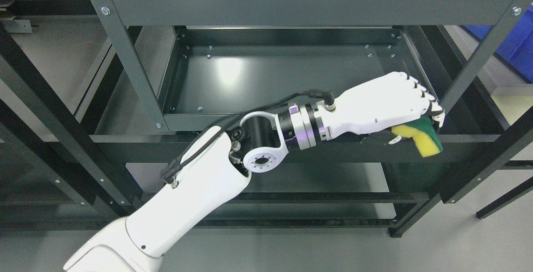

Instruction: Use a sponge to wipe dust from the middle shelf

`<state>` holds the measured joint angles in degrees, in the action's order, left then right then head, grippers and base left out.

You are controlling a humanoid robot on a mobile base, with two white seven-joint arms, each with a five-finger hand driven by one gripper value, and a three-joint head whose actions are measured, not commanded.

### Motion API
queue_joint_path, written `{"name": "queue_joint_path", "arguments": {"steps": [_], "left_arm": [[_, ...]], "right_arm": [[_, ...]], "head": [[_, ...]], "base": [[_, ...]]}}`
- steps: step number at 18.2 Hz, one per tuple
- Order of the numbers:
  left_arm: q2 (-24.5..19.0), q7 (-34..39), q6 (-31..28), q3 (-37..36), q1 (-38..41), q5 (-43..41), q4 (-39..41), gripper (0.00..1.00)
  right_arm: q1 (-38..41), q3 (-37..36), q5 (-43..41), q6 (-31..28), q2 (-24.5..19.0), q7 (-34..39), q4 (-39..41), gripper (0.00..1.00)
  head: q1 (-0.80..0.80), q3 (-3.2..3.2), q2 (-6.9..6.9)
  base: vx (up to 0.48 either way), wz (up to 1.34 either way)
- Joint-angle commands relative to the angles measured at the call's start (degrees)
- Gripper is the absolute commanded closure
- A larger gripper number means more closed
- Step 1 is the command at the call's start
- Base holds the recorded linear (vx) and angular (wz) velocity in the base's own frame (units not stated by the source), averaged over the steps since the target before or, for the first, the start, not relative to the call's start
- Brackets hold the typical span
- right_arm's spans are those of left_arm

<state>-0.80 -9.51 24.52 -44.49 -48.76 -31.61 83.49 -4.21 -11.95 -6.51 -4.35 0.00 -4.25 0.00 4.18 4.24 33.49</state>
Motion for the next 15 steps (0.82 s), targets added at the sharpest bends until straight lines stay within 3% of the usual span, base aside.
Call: {"name": "queue_joint_path", "arguments": {"steps": [1,5,11,15], "left_arm": [[-0.2,5.18,0.62,17.2,19.64,10.76,0.18,0.98],[-0.2,10.13,0.53,29.6,28.62,19.54,0.18,0.98],[-0.2,9.77,0.09,42.62,32.32,28.34,0.26,0.99],[-0.2,9.86,0.09,44.84,32.59,30.2,0.27,0.99]], "right_arm": [[0.0,0.0,0.0,-0.04,1.0,0.03,1.0,0.0],[0.0,0.0,0.0,-0.04,1.0,0.03,1.0,0.0],[0.0,0.0,0.0,-0.04,1.0,0.03,1.0,0.0],[0.0,0.0,0.0,-0.04,1.0,0.03,1.0,0.0]], "head": [[0.0,0.0,0.0],[0.0,0.0,0.0],[0.0,0.0,0.0],[0.0,0.0,0.0]], "base": [[0.0,0.0],[0.0,0.0],[0.0,0.0],[0.0,0.0]]}}
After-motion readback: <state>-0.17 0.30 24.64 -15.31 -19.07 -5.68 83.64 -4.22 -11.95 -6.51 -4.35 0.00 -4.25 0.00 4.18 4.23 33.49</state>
